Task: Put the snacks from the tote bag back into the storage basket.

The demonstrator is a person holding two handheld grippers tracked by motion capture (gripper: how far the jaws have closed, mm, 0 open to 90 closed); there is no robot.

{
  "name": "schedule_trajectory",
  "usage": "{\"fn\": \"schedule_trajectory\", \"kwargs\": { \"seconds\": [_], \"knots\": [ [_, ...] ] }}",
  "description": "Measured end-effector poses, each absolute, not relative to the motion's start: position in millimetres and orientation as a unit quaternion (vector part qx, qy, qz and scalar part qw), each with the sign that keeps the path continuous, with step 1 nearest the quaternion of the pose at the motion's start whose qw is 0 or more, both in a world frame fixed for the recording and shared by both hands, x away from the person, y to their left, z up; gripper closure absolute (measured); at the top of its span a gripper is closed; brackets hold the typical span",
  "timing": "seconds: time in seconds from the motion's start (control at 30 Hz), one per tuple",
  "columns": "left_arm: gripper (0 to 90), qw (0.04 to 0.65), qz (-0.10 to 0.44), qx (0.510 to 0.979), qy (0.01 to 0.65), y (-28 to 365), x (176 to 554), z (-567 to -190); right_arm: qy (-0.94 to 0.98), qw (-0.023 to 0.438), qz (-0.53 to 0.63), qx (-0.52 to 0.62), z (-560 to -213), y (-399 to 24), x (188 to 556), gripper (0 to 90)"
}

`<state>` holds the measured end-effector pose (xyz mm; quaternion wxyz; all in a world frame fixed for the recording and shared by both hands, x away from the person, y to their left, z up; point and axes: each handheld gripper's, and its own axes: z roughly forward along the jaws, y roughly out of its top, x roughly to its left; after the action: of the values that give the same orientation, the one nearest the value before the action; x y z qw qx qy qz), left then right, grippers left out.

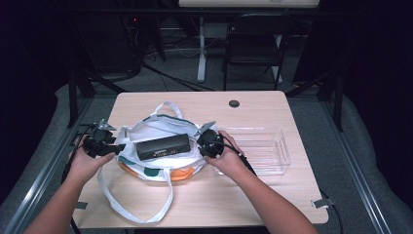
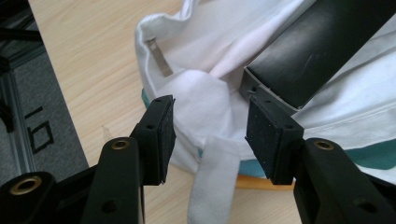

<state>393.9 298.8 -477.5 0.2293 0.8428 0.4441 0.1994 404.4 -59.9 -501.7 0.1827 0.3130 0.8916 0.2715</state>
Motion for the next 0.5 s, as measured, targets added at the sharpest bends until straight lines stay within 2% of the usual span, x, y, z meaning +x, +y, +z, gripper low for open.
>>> {"fn": "schedule_trajectory", "kwargs": {
  "seconds": [0.2,0.5],
  "knots": [
    [51.5,0.227,0.196,0.854,0.424,286,394,-473,0.885,0.167,0.293,0.321,-498,-64,402,66.1],
    [50.9,0.216,0.184,0.865,0.414,273,399,-470,0.866,0.168,0.350,0.316,-477,-72,384,60.5]
  ]
}}
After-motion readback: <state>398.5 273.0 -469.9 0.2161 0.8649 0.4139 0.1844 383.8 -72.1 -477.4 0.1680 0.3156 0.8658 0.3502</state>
